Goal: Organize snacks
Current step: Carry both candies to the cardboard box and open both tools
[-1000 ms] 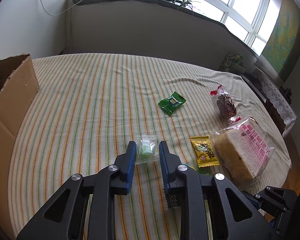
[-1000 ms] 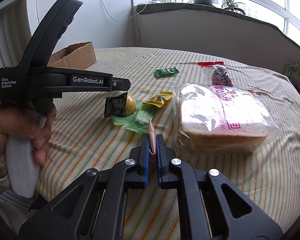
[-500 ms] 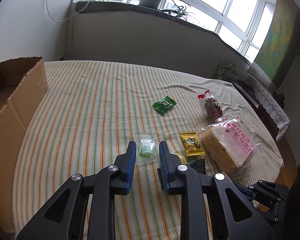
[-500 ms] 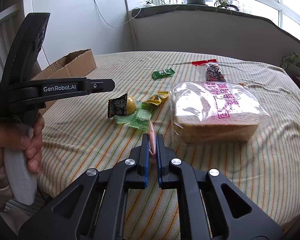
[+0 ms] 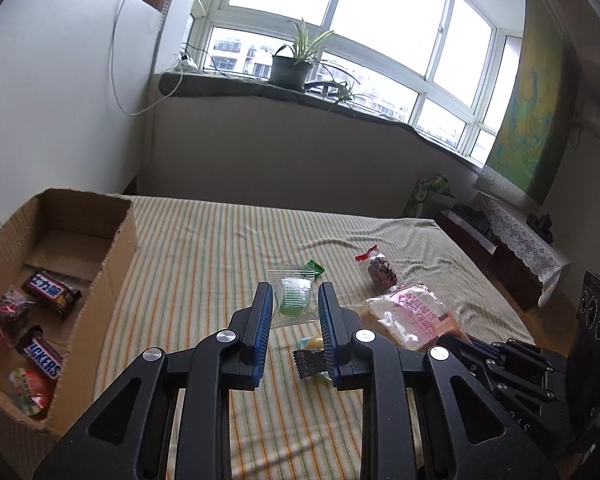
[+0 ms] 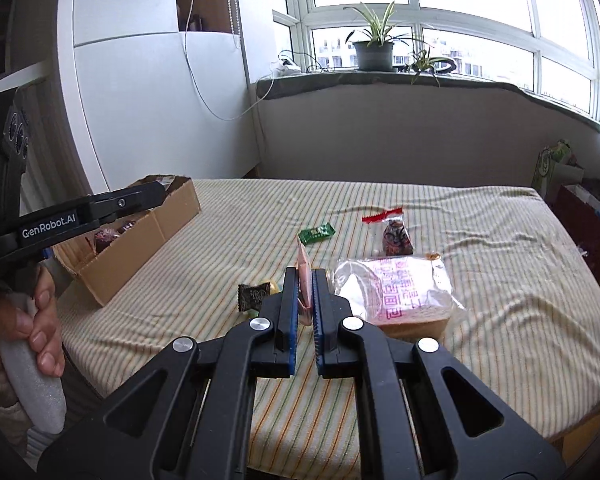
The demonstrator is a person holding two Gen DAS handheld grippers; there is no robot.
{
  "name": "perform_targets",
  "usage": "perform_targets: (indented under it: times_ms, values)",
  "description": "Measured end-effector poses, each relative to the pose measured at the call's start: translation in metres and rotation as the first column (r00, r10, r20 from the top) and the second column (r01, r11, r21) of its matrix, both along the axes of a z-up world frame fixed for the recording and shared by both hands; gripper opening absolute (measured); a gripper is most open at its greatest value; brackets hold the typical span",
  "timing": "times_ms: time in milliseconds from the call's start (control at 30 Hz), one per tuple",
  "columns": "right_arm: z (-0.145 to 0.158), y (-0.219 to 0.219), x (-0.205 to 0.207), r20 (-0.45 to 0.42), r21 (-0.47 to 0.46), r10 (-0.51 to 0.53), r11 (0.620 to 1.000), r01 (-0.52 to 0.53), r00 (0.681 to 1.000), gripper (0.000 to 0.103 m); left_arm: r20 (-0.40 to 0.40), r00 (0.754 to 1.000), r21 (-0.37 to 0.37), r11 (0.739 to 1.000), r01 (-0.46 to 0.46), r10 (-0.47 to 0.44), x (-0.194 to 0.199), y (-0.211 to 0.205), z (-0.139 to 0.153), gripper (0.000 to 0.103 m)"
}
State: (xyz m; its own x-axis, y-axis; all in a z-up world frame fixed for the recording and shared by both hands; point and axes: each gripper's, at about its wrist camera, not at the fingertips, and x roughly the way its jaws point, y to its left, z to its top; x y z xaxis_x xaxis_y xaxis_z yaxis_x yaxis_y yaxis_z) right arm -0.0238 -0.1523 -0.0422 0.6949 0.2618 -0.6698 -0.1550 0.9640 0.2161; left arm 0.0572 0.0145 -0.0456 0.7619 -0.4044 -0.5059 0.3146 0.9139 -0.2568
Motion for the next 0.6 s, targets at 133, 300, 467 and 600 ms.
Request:
perform_targets:
  times_ms: [133,300,467,600]
  values:
    - [0.023,0.006,-0.008,0.042,-0.023,0.0,1.0,0.001,0.999,0.006,0.064,0.998,-0.018,1.0,-0.01,0.011,-0.016,0.011,0.02,0.022]
    - [0.034,0.014,-0.012,0.056,-0.043,0.009,0.999,-0.007,0.998,0.006,0.089,0.996,-0.047,0.999,-0.014,0.018,-0.028,0.021,0.026,0.022]
    - [0.036,0.02,-0.012,0.053,-0.053,0.021,0.998,-0.019,0.998,0.006,0.095,0.995,-0.063,0.998,-0.011,0.017,-0.031,0.025,0.025,0.022]
    - [0.035,0.024,-0.007,0.047,-0.059,0.032,0.998,-0.029,0.998,0.006,0.095,0.995,-0.07,0.997,-0.011,0.017,-0.032,0.027,0.023,0.022]
